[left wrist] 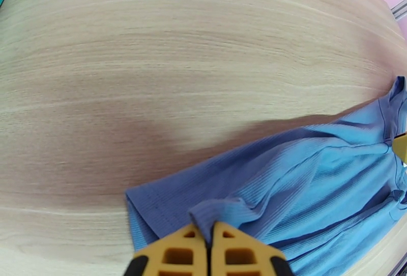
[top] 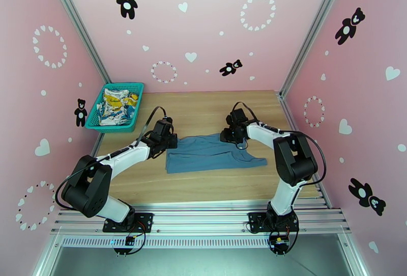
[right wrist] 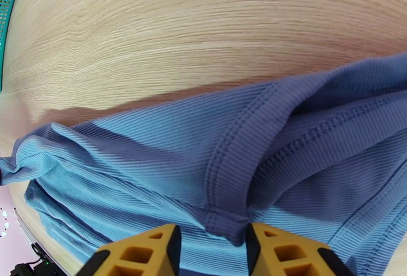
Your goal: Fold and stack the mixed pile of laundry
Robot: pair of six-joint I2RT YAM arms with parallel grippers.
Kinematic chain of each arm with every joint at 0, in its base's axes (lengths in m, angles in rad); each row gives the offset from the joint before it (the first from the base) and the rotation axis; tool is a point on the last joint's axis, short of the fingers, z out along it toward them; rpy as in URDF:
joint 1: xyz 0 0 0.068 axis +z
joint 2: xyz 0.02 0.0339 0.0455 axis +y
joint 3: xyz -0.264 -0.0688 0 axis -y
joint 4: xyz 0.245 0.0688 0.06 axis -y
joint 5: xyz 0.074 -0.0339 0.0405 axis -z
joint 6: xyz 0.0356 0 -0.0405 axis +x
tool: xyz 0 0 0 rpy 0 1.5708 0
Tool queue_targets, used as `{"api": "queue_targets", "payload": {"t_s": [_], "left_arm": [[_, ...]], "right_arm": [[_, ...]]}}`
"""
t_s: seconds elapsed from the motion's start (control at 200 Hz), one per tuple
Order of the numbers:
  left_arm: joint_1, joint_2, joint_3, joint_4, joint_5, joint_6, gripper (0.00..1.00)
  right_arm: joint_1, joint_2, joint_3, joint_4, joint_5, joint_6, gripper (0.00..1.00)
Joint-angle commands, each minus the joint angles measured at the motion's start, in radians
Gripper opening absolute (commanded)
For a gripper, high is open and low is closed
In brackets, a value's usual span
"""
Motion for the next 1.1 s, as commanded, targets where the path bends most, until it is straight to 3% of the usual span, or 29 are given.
{"api": "queue_targets", "payload": {"t_s": [0.0,0.11,0.31,0.666,0.716,0.781,0.826,1.091], "left_arm": [[-0.002,0.007,0.010,0.002,-0.018,-0.008,0.07],[-0.001,0.005,0.008,-0.001,-0.020,-0.008,0.07],[-0.002,-0.014,0.000,0.000,-0.027,-0.009,0.07],[-0.002,-0.102,-0.143,0.075,-0.055,-0.062,0.08],[-0.004,-0.119,-0.174,0.087,-0.054,-0.081,0.17],[-0.003,-0.141,-0.210,0.091,-0.047,-0.108,0.49],[-0.004,-0.157,-0.231,0.087,-0.041,-0.129,0.60],[-0.004,-0.198,-0.198,-0.089,0.028,-0.245,0.64]], "right_arm": [[0.000,0.047,0.041,-0.043,0.021,0.024,0.38],[0.000,0.059,0.048,-0.040,0.022,0.010,0.30],[0.000,0.007,0.067,-0.086,0.069,-0.028,0.04],[-0.010,-0.083,0.025,-0.113,0.104,-0.076,0.00],[-0.010,-0.092,0.009,-0.100,0.097,-0.076,0.00],[-0.011,-0.096,-0.012,-0.072,0.076,-0.077,0.00],[-0.010,-0.093,-0.025,-0.056,0.064,-0.074,0.00],[-0.008,-0.064,-0.057,-0.019,0.072,-0.079,0.05]]}}
